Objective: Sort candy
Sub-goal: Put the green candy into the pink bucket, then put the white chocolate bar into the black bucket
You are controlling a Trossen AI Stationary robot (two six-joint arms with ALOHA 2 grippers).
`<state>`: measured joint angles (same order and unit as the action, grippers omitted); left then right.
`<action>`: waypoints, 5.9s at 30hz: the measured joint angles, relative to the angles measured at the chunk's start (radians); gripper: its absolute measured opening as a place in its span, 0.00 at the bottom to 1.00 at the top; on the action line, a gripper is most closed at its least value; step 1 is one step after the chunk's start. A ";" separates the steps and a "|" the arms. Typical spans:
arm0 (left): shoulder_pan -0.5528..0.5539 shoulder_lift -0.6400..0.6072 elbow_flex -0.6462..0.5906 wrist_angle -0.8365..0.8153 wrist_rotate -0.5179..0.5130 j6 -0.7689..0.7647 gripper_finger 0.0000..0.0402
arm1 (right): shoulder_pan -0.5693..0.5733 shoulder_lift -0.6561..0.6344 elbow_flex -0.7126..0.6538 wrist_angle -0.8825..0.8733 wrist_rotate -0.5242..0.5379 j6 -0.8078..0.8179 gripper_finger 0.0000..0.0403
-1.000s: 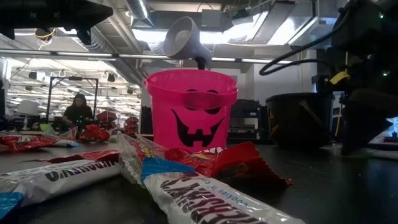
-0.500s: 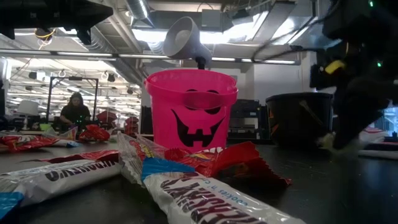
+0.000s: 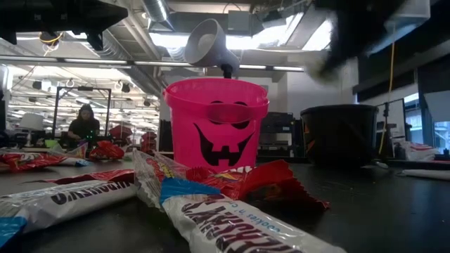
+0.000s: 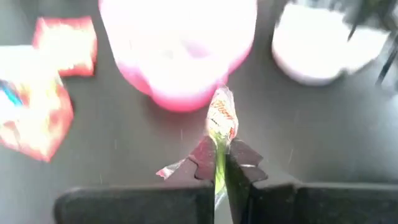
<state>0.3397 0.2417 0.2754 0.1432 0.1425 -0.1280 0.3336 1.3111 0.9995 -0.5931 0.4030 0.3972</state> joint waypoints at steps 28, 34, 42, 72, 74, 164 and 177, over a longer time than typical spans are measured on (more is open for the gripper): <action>0.000 0.000 0.000 0.000 0.000 0.000 0.00 | -0.121 0.287 0.052 0.649 -0.111 -0.371 0.04; 0.000 0.000 0.000 0.000 0.000 0.000 0.00 | -0.118 0.288 0.052 0.650 -0.120 -0.378 0.10; 0.000 0.000 0.000 0.000 0.000 0.000 0.00 | -0.118 0.283 0.062 0.627 -0.109 -0.377 0.45; 0.000 0.000 0.000 0.000 0.000 0.000 0.00 | 0.063 0.248 0.439 -0.918 -0.124 0.317 0.65; 0.000 0.000 0.000 0.000 0.000 0.000 0.00 | 0.061 0.216 0.383 -0.900 -0.153 0.358 0.65; 0.000 0.000 0.000 0.000 0.000 0.000 0.00 | 0.052 -0.089 0.113 -0.591 0.126 0.642 0.08; 0.000 0.000 0.000 0.000 0.000 0.000 0.00 | 0.015 -0.089 0.113 -0.595 0.262 0.642 0.07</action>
<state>0.3401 0.2417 0.2753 0.1433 0.1428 -0.1280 0.3490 1.2217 1.1122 -1.1881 0.6646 1.0393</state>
